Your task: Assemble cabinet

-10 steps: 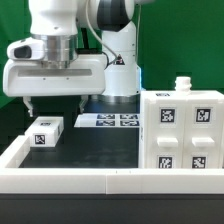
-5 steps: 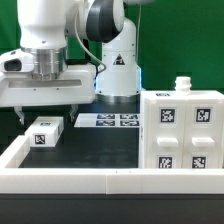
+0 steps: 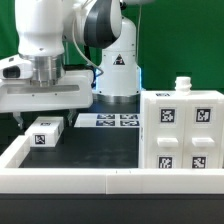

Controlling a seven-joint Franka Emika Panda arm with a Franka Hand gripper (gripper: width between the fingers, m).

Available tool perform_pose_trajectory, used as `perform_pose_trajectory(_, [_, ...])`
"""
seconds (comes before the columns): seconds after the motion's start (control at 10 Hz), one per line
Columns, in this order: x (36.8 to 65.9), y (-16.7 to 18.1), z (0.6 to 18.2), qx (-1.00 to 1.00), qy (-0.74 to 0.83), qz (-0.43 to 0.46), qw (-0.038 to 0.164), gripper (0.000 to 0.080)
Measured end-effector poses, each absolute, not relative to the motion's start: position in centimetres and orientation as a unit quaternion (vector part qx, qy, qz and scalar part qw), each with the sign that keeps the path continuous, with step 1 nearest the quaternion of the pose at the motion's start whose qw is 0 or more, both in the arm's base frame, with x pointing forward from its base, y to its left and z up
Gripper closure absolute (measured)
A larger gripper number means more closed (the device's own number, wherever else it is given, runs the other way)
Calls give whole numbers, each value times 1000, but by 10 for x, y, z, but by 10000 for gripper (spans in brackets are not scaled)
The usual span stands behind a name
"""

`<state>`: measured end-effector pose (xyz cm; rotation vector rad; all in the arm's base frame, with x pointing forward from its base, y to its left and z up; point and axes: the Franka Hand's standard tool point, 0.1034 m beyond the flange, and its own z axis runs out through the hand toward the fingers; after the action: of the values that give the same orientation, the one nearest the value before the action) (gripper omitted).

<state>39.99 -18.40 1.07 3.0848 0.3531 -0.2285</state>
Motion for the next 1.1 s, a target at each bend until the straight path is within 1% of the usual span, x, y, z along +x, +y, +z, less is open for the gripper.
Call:
perform_pose_trajectory(0.1, [401, -182, 11, 991, 116, -73, 14, 32])
perform_pose_trajectory(0.2, [402, -182, 11, 990, 116, -72, 15, 218])
perform_pose_trajectory(0.3, [402, -182, 11, 990, 117, -73, 15, 238])
perform_pose_trajectory(0.7, [403, -179, 12, 990, 118, -72, 14, 238])
perform_pose_trajectory(0.9, [406, -156, 34, 989, 130, -67, 8, 236])
perform_pose_trajectory(1.1, [417, -136, 55, 990, 128, -59, 5, 236])
